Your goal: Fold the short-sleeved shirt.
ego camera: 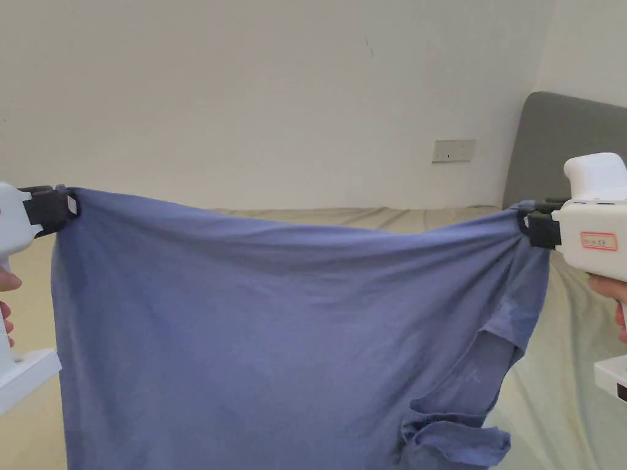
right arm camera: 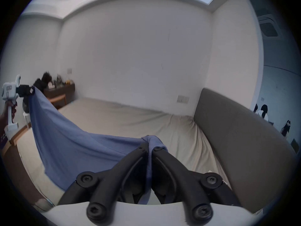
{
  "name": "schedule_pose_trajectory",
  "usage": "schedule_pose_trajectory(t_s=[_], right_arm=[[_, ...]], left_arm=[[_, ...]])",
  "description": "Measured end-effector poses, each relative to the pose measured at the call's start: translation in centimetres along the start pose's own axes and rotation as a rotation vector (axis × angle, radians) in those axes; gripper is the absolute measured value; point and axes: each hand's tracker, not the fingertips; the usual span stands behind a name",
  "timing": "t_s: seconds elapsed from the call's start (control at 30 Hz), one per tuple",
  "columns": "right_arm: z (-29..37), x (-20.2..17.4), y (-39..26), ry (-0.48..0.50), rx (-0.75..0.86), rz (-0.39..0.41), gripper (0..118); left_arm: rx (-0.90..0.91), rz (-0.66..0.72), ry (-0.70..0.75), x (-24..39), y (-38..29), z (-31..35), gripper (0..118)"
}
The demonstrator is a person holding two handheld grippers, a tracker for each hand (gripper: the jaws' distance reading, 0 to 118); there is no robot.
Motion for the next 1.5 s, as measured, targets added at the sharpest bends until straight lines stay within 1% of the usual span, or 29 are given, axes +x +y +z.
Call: schedule_pose_trajectory(t_s=[0.03, 0.1, 0.2, 0.23, 0.33, 0.43, 0.53, 0.6, 0.7, 0.73, 0.83, 1.07, 1.17, 1.27, 1.33, 1.4, 1.5], right_arm=[[1.9, 0.3, 1.3, -0.001, 0.035, -0.017, 3], [4.8, 0.8, 3.4, 0.011, 0.092, -0.031, 3], [8.9, 1.3, 6.8, -0.012, 0.142, -0.008, 3], [10.1, 1.5, 8.0, -0.005, 0.149, -0.005, 3], [13.4, 1.9, 11.1, -0.029, 0.203, 0.018, 3], [16.9, 2.5, 14.1, -0.03, 0.262, 0.009, 3], [20.2, 3.1, 16.8, -0.049, 0.315, 0.03, 3], [22.0, 3.4, 18.2, -0.059, 0.332, 0.035, 3], [23.8, 3.9, 19.8, -0.061, 0.363, 0.028, 3], [23.7, 4.7, 20.4, -0.071, 0.367, 0.021, 3], [23.7, 5.3, 21.3, -0.064, 0.363, -0.004, 3], [21.9, 5.4, 20.8, -0.044, 0.343, -0.037, 3], [19.8, 5.3, 21.3, -0.011, 0.308, -0.044, 3], [18.0, 5.0, 21.6, -0.022, 0.29, -0.04, 3], [16.6, 4.8, 21.8, -0.019, 0.291, -0.034, 3], [14.9, 4.6, 22.1, -0.012, 0.276, -0.035, 3], [12.2, 4.5, 22.2, 0.005, 0.272, -0.045, 3]], left_arm=[[0.021, 0.012, -0.013, 0.3, 1.4, 1.5, 2], [0.081, -0.009, 0.004, 1.1, 3.8, 4.2, 2], [0.135, -0.029, -0.017, 2.0, 7.6, 7.7, 2], [0.152, -0.013, -0.029, 2.4, 9.0, 8.7, 2], [0.207, 0.031, -0.054, 4.3, 12.7, 11.8, 2], [0.257, -0.014, -0.05, 5.2, 16.2, 13.4, 2], [0.278, 0.003, -0.072, 5.6, 19.1, 15.0, 2], [0.29, 0.01, -0.09, 5.8, 20.4, 16.0, 2], [0.305, -0.034, -0.078, 6.6, 21.4, 17.1, 2], [0.302, -0.039, -0.079, 6.7, 21.5, 17.4, 2], [0.297, -0.05, -0.07, 7.7, 21.3, 18.3, 2], [0.269, -0.041, -0.065, 7.2, 21.1, 17.5, 2], [0.251, -0.035, -0.057, 6.7, 21.3, 16.1, 2], [0.255, -0.038, -0.046, 6.6, 21.1, 14.8, 2], [0.274, -0.07, -0.062, 6.2, 20.8, 13.7, 2], [0.259, -0.099, -0.032, 5.8, 20.6, 12.2, 2], [0.258, -0.086, -0.029, 4.9, 20.3, 10.1, 2]])
